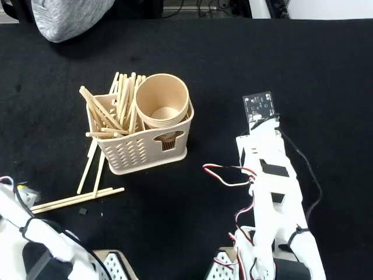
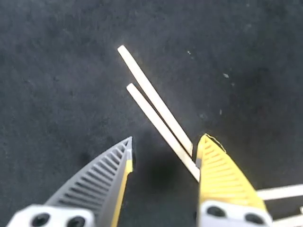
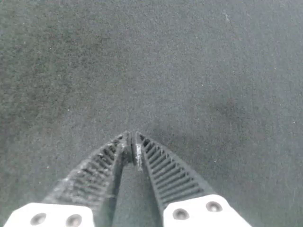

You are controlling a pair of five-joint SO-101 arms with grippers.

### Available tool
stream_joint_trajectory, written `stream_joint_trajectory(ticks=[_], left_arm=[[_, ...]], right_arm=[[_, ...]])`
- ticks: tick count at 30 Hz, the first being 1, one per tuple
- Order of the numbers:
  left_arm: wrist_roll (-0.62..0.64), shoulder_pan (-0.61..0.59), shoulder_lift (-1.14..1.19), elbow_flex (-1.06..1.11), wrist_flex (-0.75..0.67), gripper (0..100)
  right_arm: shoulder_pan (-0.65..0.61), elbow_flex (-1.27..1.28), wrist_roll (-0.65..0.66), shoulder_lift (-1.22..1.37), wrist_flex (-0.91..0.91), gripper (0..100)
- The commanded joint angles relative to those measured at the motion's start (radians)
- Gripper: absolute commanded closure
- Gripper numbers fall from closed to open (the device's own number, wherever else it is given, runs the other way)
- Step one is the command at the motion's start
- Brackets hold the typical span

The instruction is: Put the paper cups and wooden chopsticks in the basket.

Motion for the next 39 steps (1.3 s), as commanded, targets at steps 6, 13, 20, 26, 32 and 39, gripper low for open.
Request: stream_joint_trajectory(ticks=[6, 13, 20, 26, 32, 39], left_arm=[[0.009, -0.036, 0.192, -0.025, -0.106, 79], [0.009, -0.027, 0.453, -0.139, -0.178, 79], [0.006, -0.016, 0.509, -0.159, -0.262, 98], [0.009, 0.071, 0.374, -0.156, -0.262, 97], [0.031, 0.156, 0.224, -0.168, -0.262, 97], [0.147, 0.182, 0.071, -0.364, -0.126, 97]], right_arm=[[-0.015, -0.004, 0.008, -0.002, -0.015, 98.4], [-0.015, -0.004, 0.008, -0.002, -0.015, 98.4], [-0.015, -0.002, 0.008, -0.002, -0.015, 98.4], [-0.015, -0.002, 0.008, -0.002, -0.015, 98.4], [-0.015, -0.002, 0.008, -0.002, -0.015, 98.4], [-0.015, -0.002, 0.008, -0.002, -0.015, 98.4]])
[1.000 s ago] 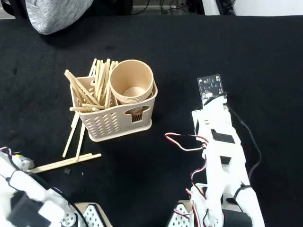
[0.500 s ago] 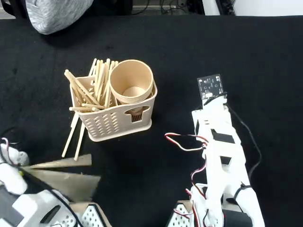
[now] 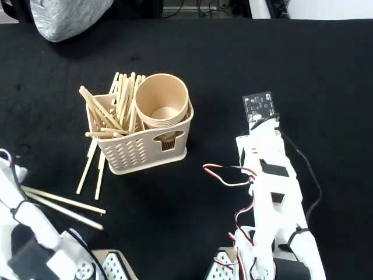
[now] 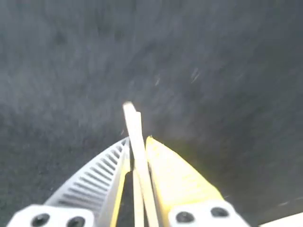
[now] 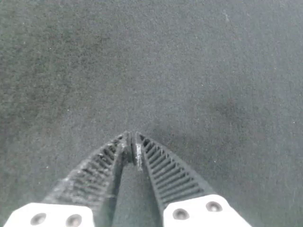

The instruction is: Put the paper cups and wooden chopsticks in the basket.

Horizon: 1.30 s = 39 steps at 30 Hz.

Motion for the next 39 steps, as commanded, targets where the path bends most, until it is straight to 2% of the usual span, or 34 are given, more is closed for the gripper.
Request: stream_joint_trajectory(ticks=[1, 10, 17, 25, 29, 32, 35, 39], left_arm=[[0.058, 0.048, -0.114, -0.24, 0.152, 97], [0.121, 0.231, -0.135, -0.68, 0.272, 97], [0.12, 0.357, -0.137, -0.98, 0.281, 97], [0.12, 0.506, -0.189, -1.168, 0.292, 97], [0.118, 0.622, -0.325, -1.162, 0.359, 97], [0.117, 0.685, -0.414, -1.081, 0.331, 97], [0.117, 0.697, -0.477, -0.912, 0.178, 97], [0.074, 0.697, -0.543, -0.585, -0.178, 97]], right_arm=[[-0.015, -0.002, 0.008, -0.002, -0.015, 98.4], [-0.014, -0.002, 0.008, -0.004, -0.015, 98.4], [-0.014, -0.002, 0.008, -0.004, -0.015, 98.4], [-0.014, -0.002, 0.008, -0.004, -0.015, 98.4], [-0.014, -0.002, 0.008, -0.004, -0.015, 98.4], [-0.014, -0.002, 0.008, -0.004, -0.015, 98.4], [-0.014, -0.002, 0.008, -0.004, -0.015, 98.4], [-0.014, -0.002, 0.008, -0.004, -0.015, 98.4]])
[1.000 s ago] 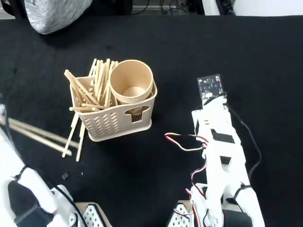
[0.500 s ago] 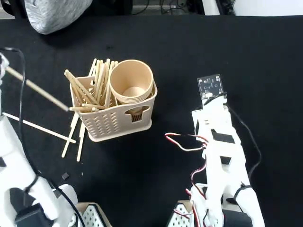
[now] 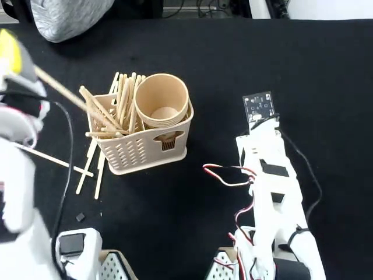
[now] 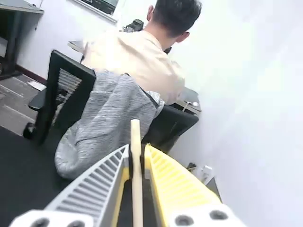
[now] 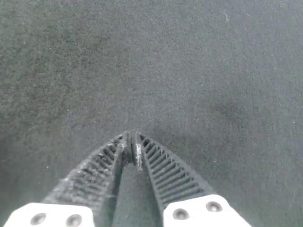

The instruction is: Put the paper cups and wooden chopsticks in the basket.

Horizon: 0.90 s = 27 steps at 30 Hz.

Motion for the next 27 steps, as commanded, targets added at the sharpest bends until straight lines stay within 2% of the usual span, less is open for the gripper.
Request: stream_joint_trajectory(ticks=[1, 5, 7, 10, 15, 18, 21, 24, 27], left_arm=[[-0.089, 0.021, -0.075, 0.369, -0.431, 97], [-0.339, 0.041, -0.146, 0.694, -0.842, 97], [-0.434, 0.096, -0.201, 0.834, -0.919, 97], [-0.512, 0.199, -0.322, 0.958, -0.839, 97], [-0.465, 0.286, -0.506, 1.066, -0.704, 97], [-0.451, 0.285, -0.565, 1.076, -0.583, 87], [-0.384, 0.222, -0.565, 1.023, -0.376, 75], [-0.333, 0.139, -0.537, 0.905, -0.18, 72], [-0.242, -0.024, -0.457, 0.769, -0.038, 71]], right_arm=[[-0.014, -0.002, 0.008, -0.004, -0.015, 98.4], [-0.014, -0.002, 0.008, -0.004, -0.015, 98.4], [-0.014, -0.002, 0.008, -0.004, -0.015, 98.4], [-0.014, -0.002, 0.008, -0.004, -0.015, 98.4], [-0.014, -0.002, 0.008, -0.002, -0.015, 98.4], [-0.014, -0.002, 0.008, -0.002, -0.015, 98.4], [-0.014, -0.002, 0.008, -0.002, -0.015, 98.4], [-0.014, -0.002, 0.008, -0.002, -0.015, 98.4], [-0.014, -0.002, 0.008, -0.001, -0.015, 98.4]])
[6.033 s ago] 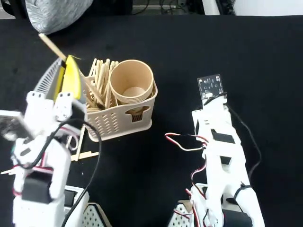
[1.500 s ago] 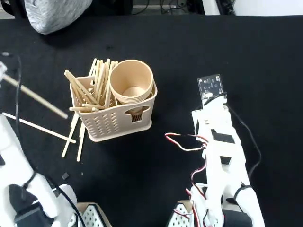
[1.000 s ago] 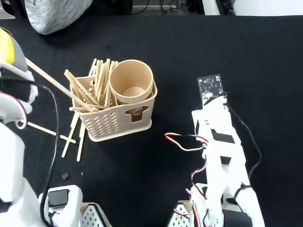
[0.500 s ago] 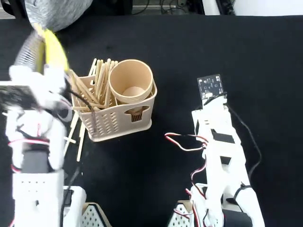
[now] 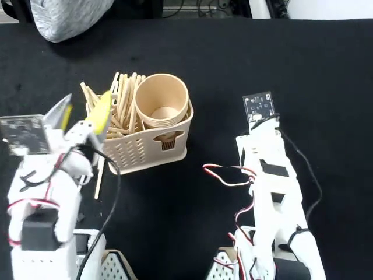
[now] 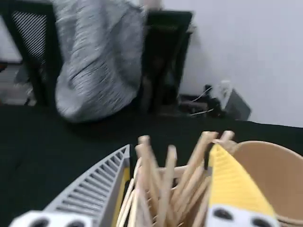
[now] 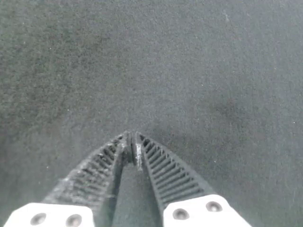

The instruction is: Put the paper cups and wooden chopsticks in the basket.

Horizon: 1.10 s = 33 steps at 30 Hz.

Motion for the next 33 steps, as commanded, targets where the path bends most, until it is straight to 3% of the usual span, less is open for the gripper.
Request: stream_joint_trajectory(ticks=[1, 7, 12, 18, 27, 33], left_arm=[[0.141, -0.24, 0.115, -0.225, 0.218, 71], [0.227, -0.558, 0.517, -0.386, 0.364, 71], [0.227, -0.673, 0.941, -0.484, 0.367, 72], [0.227, -0.704, 1.378, -0.664, 0.279, 72], [0.288, -0.697, 1.817, -1.015, 0.331, 72], [0.284, -0.677, 2.025, -1.153, 0.333, 88]], right_arm=[[-0.014, -0.002, 0.008, -0.001, -0.015, 98.4], [-0.014, -0.002, 0.008, -0.001, -0.015, 98.4], [-0.014, -0.002, 0.008, -0.002, -0.015, 98.4], [-0.014, -0.002, 0.008, -0.002, -0.015, 98.4], [-0.014, -0.002, 0.008, -0.002, -0.015, 98.4], [-0.014, -0.002, 0.008, -0.002, -0.015, 98.4]])
